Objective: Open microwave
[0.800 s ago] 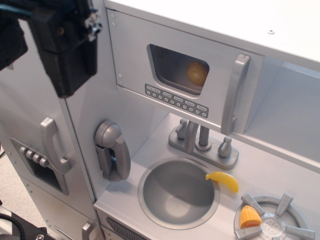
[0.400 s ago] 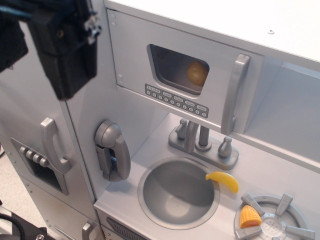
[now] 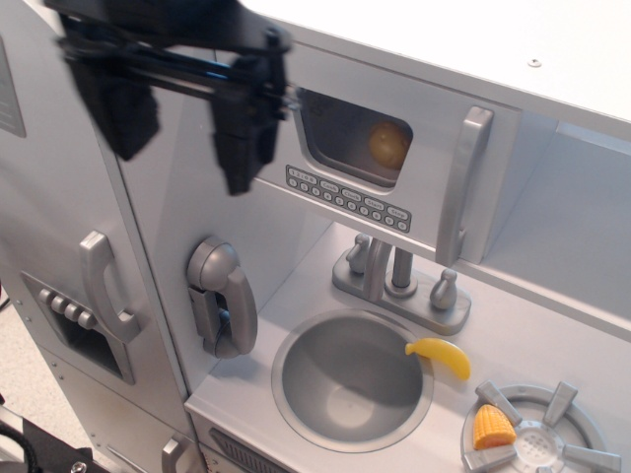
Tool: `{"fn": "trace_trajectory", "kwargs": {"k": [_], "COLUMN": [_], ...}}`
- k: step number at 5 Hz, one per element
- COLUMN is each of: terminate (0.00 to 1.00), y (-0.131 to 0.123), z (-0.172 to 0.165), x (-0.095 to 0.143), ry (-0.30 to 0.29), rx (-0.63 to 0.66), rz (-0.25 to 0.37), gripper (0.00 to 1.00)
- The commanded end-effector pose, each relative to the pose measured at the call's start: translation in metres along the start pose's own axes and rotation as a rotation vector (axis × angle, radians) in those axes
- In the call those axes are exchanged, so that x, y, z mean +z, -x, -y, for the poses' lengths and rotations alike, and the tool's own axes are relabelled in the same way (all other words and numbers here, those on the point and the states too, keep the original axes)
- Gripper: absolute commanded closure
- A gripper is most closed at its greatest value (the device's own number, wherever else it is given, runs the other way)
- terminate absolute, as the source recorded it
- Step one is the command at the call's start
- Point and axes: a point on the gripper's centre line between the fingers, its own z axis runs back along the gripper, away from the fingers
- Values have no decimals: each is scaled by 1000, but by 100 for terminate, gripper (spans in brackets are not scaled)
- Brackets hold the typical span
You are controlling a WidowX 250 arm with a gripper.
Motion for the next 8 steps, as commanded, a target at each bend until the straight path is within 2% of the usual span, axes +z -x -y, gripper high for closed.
{"fn": "trace_trajectory", "kwargs": {"k": [1, 2, 8], "terminate": [0, 0, 0], "y": [-40, -46, -46], "z": [-13, -22, -22], "x": [-43, -59, -59], "ry": [-38, -54, -54], "rx": [38, 48, 48], "rz": [92, 24, 24], "gripper": [0, 0, 0]}}
